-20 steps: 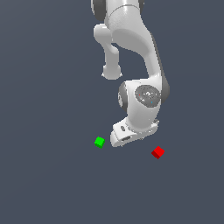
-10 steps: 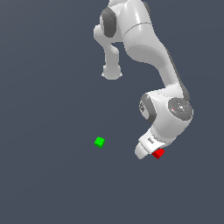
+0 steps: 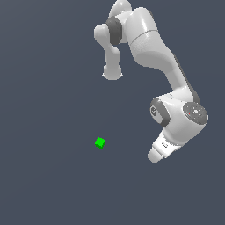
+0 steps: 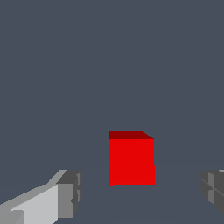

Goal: Stack the red cube on top of the green cube.

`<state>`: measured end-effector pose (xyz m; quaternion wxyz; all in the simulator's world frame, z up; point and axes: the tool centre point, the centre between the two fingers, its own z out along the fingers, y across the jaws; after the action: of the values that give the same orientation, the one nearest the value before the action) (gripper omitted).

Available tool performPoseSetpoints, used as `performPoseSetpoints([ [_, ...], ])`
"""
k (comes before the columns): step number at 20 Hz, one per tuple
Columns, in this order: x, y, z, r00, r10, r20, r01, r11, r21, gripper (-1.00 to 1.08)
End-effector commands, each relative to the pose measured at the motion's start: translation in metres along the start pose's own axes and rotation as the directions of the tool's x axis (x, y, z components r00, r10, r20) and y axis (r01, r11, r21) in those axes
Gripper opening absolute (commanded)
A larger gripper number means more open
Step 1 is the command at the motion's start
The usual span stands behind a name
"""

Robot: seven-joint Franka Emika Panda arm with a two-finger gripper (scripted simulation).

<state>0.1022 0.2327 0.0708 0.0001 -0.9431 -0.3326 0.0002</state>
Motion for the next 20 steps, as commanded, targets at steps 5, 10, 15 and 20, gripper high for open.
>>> performPoseSetpoints([
  [5,0.002,-0.002,0.002,1.000,-0.007,0.000,0.007,1.000,0.000,1.00],
  [10,0.002,-0.003,0.020,1.000,-0.008,0.000,0.008,1.000,0.000,1.00],
  [15,0.001,-0.003,0.046,1.000,-0.010,0.000,0.010,1.000,-0.001,1.00],
  [20,0.002,-0.003,0.052,1.000,-0.010,0.000,0.010,1.000,-0.001,1.00],
])
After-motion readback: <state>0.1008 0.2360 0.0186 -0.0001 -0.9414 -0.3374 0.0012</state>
